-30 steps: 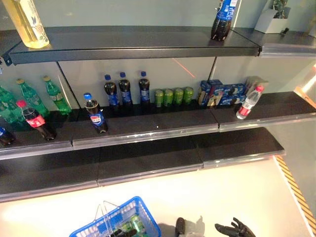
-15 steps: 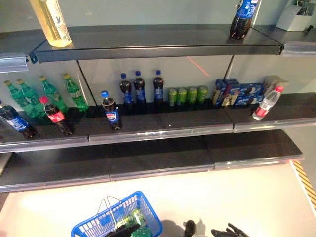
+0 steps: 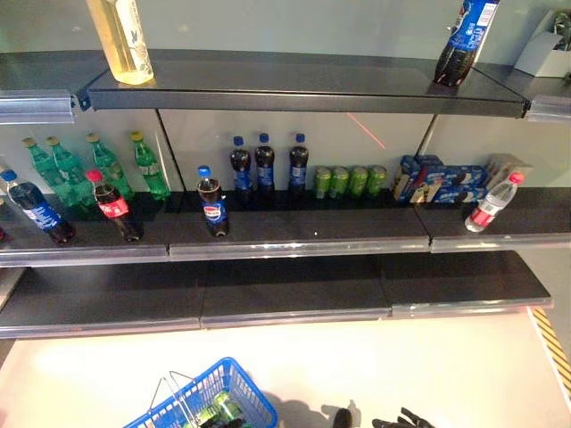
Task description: Pick up the drink and place into the basket.
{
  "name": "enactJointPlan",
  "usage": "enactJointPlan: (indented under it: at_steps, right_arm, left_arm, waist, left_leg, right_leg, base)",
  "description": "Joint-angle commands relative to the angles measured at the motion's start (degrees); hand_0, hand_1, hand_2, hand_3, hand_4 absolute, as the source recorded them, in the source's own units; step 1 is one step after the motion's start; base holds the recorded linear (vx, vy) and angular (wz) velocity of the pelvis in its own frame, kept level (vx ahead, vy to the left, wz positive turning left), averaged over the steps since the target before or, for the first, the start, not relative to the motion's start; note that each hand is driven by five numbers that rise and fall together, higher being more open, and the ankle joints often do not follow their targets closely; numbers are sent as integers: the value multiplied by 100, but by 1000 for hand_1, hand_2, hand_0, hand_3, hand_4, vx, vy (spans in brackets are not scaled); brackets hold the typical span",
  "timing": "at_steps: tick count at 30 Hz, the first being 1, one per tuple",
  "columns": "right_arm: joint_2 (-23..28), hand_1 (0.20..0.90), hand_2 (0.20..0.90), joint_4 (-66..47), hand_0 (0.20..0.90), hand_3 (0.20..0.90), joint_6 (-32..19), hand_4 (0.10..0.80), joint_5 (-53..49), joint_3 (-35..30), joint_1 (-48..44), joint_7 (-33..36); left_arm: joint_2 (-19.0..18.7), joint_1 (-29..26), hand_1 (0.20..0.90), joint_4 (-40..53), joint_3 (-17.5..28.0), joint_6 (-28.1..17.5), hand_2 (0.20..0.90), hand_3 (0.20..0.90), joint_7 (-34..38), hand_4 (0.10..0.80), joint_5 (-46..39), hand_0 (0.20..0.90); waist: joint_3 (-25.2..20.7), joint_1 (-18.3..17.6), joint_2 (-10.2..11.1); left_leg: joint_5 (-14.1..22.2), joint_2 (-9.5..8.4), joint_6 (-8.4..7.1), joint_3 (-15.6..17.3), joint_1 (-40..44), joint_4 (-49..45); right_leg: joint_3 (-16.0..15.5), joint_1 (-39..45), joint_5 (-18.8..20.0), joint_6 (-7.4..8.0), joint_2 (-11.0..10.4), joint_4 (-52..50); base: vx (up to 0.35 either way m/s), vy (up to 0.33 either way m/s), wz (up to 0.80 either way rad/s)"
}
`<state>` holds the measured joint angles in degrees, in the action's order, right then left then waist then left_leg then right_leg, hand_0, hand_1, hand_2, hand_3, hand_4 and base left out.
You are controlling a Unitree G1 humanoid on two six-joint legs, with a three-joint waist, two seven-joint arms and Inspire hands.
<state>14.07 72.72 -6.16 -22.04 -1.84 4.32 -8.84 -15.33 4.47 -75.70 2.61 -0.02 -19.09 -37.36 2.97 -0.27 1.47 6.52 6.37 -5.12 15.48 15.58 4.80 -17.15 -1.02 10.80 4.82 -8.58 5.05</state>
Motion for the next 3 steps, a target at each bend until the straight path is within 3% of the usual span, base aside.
enactJointPlan:
  at_steps: [1,3]
  right_arm:
    - [270,900,900,244,900,900,-117,800,-108,30,-292,-132]
    - [275,900,900,256,900,900,-113,800,-106,26,-301,-137]
  left_arm:
    - [-166,-514,300,340,121,-621,300,200,-610,100,-212,300]
    - [-162,-520,300,330,104,-628,300,200,-612,100,-218,300]
  waist:
    - [-14,-91,-44]
    - [-12,-95,-48]
  left_leg:
    - [-482,-168,217,9,-710,20]
    - [-482,-165,216,1,-704,20]
  right_leg:
    - [-68,906,-1062,271,33,-300]
    - [-59,912,-1064,266,36,-295]
  base:
    - [0,0,0]
    - [0,0,0]
